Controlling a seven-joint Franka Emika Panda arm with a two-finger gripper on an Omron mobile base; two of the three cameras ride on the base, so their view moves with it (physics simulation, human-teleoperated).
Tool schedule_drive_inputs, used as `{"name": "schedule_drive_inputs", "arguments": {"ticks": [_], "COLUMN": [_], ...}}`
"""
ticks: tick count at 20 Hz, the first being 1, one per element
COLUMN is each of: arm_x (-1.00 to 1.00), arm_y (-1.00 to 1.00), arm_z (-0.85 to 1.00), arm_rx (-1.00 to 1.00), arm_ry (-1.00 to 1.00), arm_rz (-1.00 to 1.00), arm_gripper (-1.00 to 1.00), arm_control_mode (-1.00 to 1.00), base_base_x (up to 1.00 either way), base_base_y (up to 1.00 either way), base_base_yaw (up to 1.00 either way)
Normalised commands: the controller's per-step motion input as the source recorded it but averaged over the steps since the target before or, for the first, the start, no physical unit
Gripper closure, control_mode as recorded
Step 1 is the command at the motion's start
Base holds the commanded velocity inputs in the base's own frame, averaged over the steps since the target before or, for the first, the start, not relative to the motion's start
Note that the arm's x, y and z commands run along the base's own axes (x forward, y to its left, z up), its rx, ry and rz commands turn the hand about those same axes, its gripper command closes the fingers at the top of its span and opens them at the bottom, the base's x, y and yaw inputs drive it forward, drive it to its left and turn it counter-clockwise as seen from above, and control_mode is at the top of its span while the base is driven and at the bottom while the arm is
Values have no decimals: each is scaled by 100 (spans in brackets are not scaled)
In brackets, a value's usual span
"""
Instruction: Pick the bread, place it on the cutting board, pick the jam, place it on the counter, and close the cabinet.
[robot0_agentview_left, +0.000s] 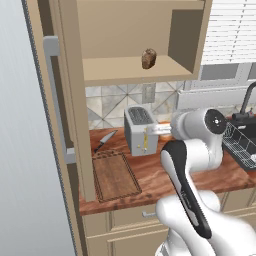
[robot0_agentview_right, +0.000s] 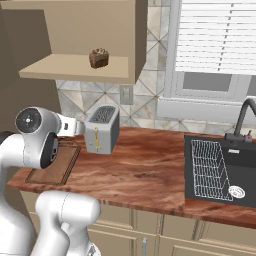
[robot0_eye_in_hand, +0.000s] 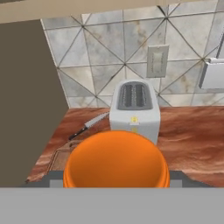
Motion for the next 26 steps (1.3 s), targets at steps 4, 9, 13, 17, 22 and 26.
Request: {"name": "schedule_drive_inputs", "arguments": {"ticks": [4,9,13,17,22,26], "arm_x": [0,0,-1,-1,0,0], "arm_y": [-13,-20,-20,-20,-13,-15], "arm_z": [-26,-28,-33,-41,-46,-46], "arm_rx": [0,0,0,0,0,0], "arm_ry": [0,0,0,0,0,-2], "arm_rz": [0,0,0,0,0,0], "arm_gripper": [100,100,100,100,100,100], "arm_control_mode": [-100,-100,-100,-100,-100,-100], "base_base_x": [0,0,0,0,0,0], "base_base_y": [0,0,0,0,0,0], "base_base_yaw": [0,0,0,0,0,0]}}
